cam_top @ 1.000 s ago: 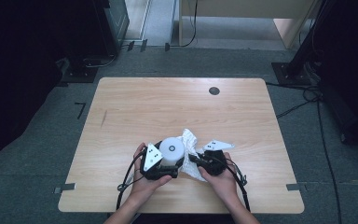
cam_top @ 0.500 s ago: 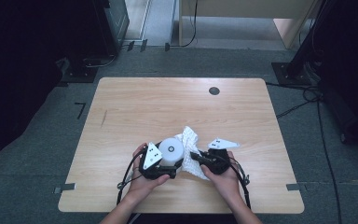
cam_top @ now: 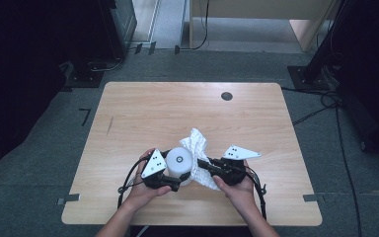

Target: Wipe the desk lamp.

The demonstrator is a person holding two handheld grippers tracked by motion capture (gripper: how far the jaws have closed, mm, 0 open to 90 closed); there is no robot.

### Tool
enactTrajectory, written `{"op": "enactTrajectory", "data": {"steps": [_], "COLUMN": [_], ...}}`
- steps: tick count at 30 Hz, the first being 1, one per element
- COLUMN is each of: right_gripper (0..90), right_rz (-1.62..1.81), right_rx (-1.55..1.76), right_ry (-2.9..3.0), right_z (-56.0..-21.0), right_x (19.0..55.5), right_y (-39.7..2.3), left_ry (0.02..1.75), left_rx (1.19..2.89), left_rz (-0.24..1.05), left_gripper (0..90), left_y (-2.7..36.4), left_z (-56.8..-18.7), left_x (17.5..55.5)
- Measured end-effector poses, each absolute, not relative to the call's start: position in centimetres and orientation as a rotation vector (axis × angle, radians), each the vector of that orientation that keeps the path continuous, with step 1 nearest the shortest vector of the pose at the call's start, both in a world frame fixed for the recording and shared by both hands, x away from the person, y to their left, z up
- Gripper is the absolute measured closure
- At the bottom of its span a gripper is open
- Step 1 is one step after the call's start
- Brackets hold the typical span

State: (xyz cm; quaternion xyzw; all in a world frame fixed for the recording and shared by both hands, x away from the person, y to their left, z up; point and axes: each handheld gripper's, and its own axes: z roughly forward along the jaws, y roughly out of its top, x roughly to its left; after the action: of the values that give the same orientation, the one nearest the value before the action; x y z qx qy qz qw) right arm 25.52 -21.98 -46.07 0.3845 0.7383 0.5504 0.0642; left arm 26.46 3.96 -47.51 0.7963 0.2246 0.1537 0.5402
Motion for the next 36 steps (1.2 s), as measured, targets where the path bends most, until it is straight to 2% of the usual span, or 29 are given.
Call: {"op": "enactTrajectory", "data": {"steps": [10,14,21,24,36], "right_gripper": [79.3,79.2,79.0,79.0,79.2], "right_rz": [1.386,1.452,1.663,1.671,1.416], "right_rx": [1.273,1.249,1.115,1.107,1.254], "right_ry": [2.382,2.339,2.187,2.18,2.367], "right_z": [-49.4,-48.4,-44.2,-43.7,-48.7], "right_x": [26.5,26.2,25.0,24.8,26.1], "right_y": [-20.5,-20.9,-22.3,-22.4,-20.7], "left_ry": [0.514,0.52,0.513,0.51,0.518], "left_rx": [1.894,1.889,1.89,1.891,1.866], "left_rz": [0.363,0.367,0.364,0.365,0.367], "left_gripper": [8.5,8.5,8.6,8.6,8.6], "left_y": [4.0,4.1,3.9,3.8,4.4], "left_z": [-47.4,-47.3,-47.3,-47.3,-46.8], "left_x": [26.3,26.4,26.3,26.2,26.3]}}
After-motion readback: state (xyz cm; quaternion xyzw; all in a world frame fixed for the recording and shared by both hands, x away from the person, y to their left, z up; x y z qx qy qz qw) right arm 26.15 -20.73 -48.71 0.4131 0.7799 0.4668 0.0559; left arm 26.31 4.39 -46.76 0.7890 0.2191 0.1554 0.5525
